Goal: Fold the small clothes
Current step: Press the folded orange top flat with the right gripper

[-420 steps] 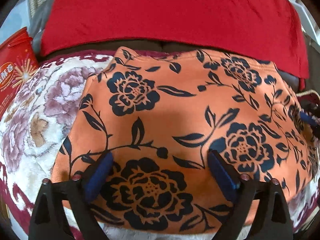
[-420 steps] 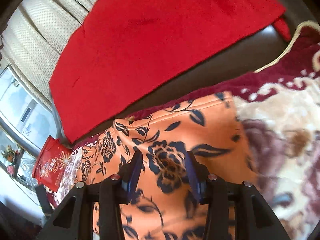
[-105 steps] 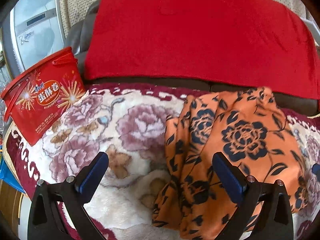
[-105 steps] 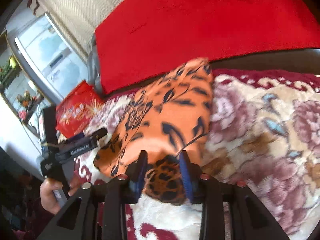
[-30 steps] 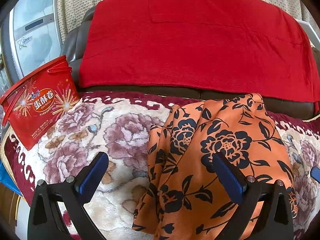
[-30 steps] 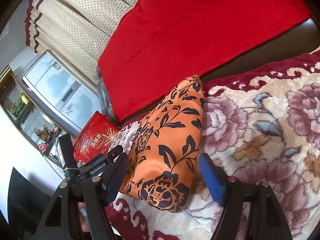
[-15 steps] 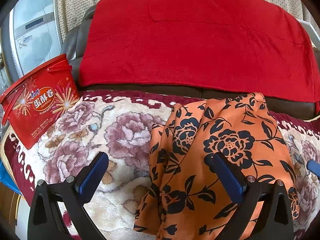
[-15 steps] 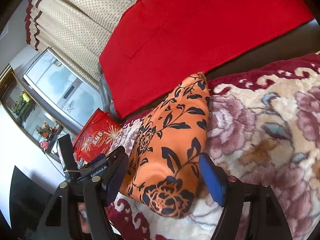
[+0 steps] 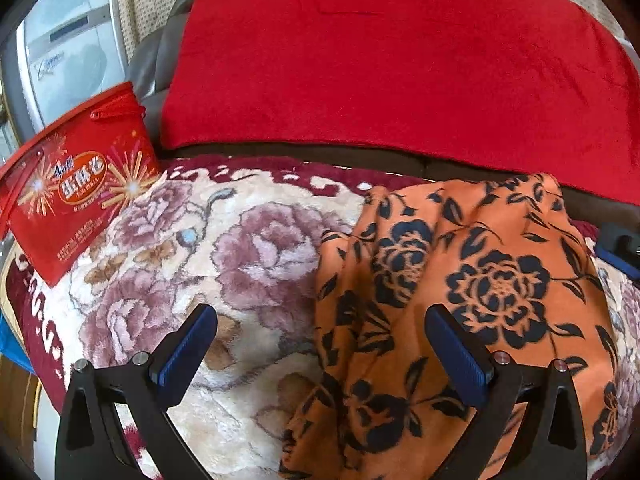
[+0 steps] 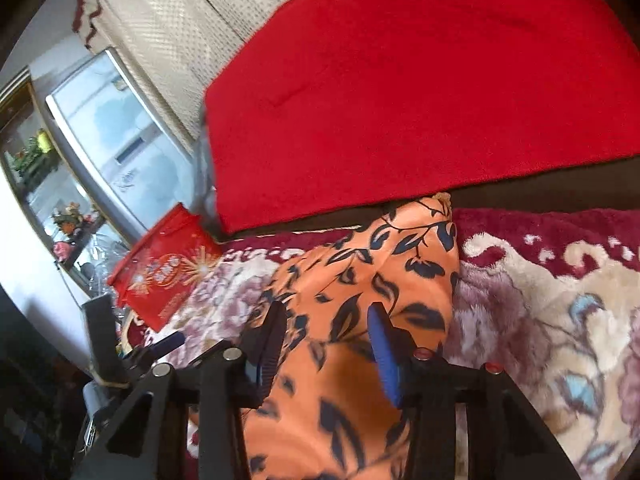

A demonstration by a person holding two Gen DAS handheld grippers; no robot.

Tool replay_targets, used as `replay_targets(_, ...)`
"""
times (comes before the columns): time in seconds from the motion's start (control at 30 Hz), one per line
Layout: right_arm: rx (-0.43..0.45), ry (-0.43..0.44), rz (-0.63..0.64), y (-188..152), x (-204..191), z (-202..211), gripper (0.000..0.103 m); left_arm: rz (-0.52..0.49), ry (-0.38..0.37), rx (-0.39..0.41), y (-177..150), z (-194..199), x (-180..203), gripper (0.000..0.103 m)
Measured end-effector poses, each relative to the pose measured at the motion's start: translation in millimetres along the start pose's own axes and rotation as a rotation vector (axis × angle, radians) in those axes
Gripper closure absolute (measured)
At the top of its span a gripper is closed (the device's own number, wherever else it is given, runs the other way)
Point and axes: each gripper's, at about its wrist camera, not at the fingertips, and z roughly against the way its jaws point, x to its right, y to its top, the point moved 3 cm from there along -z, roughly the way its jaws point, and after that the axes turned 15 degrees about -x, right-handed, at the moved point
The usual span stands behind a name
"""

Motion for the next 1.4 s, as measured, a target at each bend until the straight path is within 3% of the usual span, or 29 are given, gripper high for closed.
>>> replay_targets(0.07, -0.018, -0.037, -0.037, 6, 12, -14, 0.059, -0.004, 0.030, -0.006, 2, -5, -2, 0.000)
replay_targets(0.13, -0.099, -0.031, -0.067, 10, 26, -37, 0.059, -0.041, 0.071, -0.053, 3, -19, 0, 0.000)
replay_targets(0.23, -0.107, -0.030, -0.070, 10, 32, -48, 0.060, -0.054, 0.039, -0.126, 2, -36, 3, 0.000)
replay_targets(0.33, -0.109, -0.024, -0.071, 12, 26, -38, 0.055, -0.048, 0.030, -0.073, 2, -20, -1, 0.000)
replay_targets(0.4, -0.106, 0.018, -0.092, 10, 24, -27, 0.045, -0.038, 0.021, -0.037, 1, -10, -4, 0.000)
replay_targets(0.5, -0.082, 0.059, -0.112, 2, 23, -6, 0.037, -0.031, 0.003, 0.012, -2, 4, -6, 0.000)
replay_targets(0.73, -0.098, 0.044, -0.169, -9, 36, 4, 0.035, -0.022, -0.004, 0.087, 0, 24, -11, 0.000)
replay_targets(1.03, -0.193, 0.130, -0.277, -15, 60, -21, 0.035, -0.022, -0.011, 0.082, 0, 22, -11, 0.000)
replay_targets(1.4, -0.212, 0.290, -0.369, -21, 71, -45, 0.027, -0.030, -0.033, 0.050, -1, 16, -6, 0.000)
